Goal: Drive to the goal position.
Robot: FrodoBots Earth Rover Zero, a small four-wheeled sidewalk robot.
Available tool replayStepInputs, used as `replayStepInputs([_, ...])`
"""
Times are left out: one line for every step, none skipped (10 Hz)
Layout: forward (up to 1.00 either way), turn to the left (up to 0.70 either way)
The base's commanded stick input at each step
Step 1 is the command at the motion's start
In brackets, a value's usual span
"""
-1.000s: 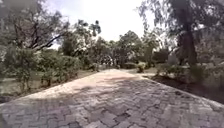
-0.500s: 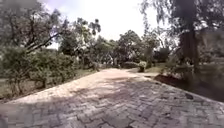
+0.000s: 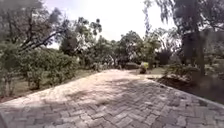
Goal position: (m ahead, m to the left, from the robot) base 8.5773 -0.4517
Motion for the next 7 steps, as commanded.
replayStepInputs([0.70, 0.00])
replayStepInputs([0.70, 0.00])
replayStepInputs([0.70, 0.00])
replayStepInputs([0.70, 0.00])
replayStepInputs([0.70, 0.00])
replayStepInputs([0.70, 0.00])
replayStepInputs([0.70, 0.00])
